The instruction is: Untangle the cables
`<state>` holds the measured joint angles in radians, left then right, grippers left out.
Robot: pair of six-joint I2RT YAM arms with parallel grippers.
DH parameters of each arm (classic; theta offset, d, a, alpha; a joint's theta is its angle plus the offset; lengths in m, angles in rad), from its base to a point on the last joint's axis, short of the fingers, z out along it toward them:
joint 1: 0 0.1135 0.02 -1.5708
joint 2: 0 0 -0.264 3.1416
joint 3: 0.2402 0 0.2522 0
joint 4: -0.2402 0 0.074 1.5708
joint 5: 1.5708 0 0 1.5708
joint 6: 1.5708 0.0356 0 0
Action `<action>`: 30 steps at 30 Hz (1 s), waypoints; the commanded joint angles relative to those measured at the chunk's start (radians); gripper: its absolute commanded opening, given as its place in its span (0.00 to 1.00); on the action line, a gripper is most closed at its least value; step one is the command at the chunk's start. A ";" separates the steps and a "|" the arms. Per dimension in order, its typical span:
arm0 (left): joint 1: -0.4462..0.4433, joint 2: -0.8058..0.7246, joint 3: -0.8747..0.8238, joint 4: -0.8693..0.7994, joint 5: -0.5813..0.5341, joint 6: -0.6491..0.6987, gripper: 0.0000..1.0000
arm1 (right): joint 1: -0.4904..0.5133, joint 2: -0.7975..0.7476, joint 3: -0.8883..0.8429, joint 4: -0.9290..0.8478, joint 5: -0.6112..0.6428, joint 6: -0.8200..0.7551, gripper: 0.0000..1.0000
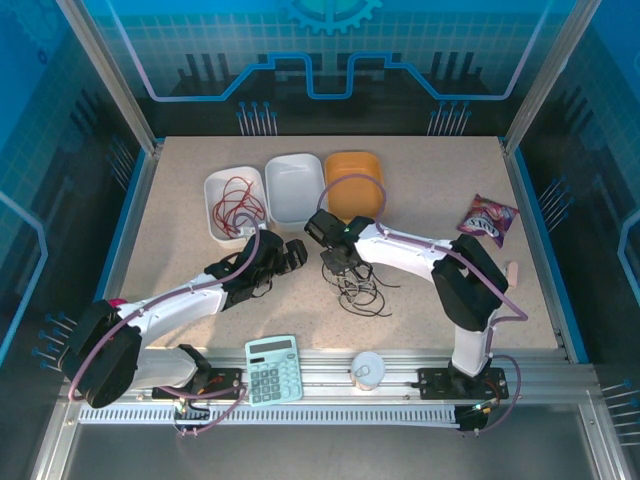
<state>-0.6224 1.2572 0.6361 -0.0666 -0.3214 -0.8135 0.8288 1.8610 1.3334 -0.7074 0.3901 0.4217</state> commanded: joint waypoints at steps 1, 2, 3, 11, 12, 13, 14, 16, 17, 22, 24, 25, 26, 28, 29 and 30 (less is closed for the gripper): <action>-0.002 0.002 0.005 -0.005 -0.003 0.010 0.99 | 0.011 0.017 0.016 -0.019 0.013 0.010 0.27; -0.001 0.002 0.007 -0.008 -0.003 0.013 0.99 | 0.011 0.011 0.015 -0.014 0.010 0.008 0.20; -0.002 0.001 0.007 -0.009 -0.002 0.016 0.99 | 0.011 0.003 0.013 -0.009 0.008 0.009 0.13; 0.000 -0.022 -0.013 0.030 0.019 0.045 0.99 | 0.013 -0.150 -0.026 0.030 0.081 -0.003 0.06; -0.002 -0.024 -0.018 0.043 0.027 0.047 0.99 | 0.013 -0.178 -0.033 0.031 0.101 -0.006 0.06; -0.001 -0.027 -0.023 0.060 0.035 0.053 0.99 | 0.015 -0.205 -0.039 0.031 0.120 -0.009 0.06; 0.001 -0.028 -0.025 0.070 0.045 0.061 0.99 | 0.014 -0.227 -0.045 0.031 0.133 -0.010 0.06; 0.001 -0.028 -0.026 0.089 0.067 0.079 0.99 | 0.015 -0.287 -0.063 0.039 0.157 -0.017 0.06; 0.002 -0.028 -0.023 0.094 0.077 0.086 0.99 | 0.015 -0.313 -0.075 0.048 0.160 -0.022 0.06; 0.003 -0.033 -0.010 0.137 0.148 0.147 0.99 | 0.015 -0.471 -0.140 0.106 0.174 -0.057 0.06; 0.003 -0.034 -0.001 0.146 0.172 0.168 0.99 | 0.014 -0.527 -0.159 0.125 0.176 -0.072 0.07; 0.003 -0.033 0.004 0.151 0.183 0.177 0.99 | 0.015 -0.555 -0.166 0.132 0.177 -0.080 0.07; 0.004 -0.033 0.008 0.157 0.195 0.187 0.99 | 0.014 -0.577 -0.171 0.135 0.180 -0.086 0.07; 0.004 -0.033 0.014 0.182 0.233 0.209 0.99 | 0.015 -0.624 -0.181 0.145 0.181 -0.098 0.08; 0.004 -0.033 0.017 0.197 0.255 0.221 0.99 | 0.014 -0.645 -0.185 0.152 0.180 -0.104 0.08; 0.003 -0.033 0.021 0.212 0.280 0.234 0.99 | 0.012 -0.666 -0.192 0.162 0.177 -0.111 0.08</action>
<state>-0.6220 1.2480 0.6254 0.0780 -0.1287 -0.6460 0.8307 1.2491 1.1587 -0.5915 0.5457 0.3454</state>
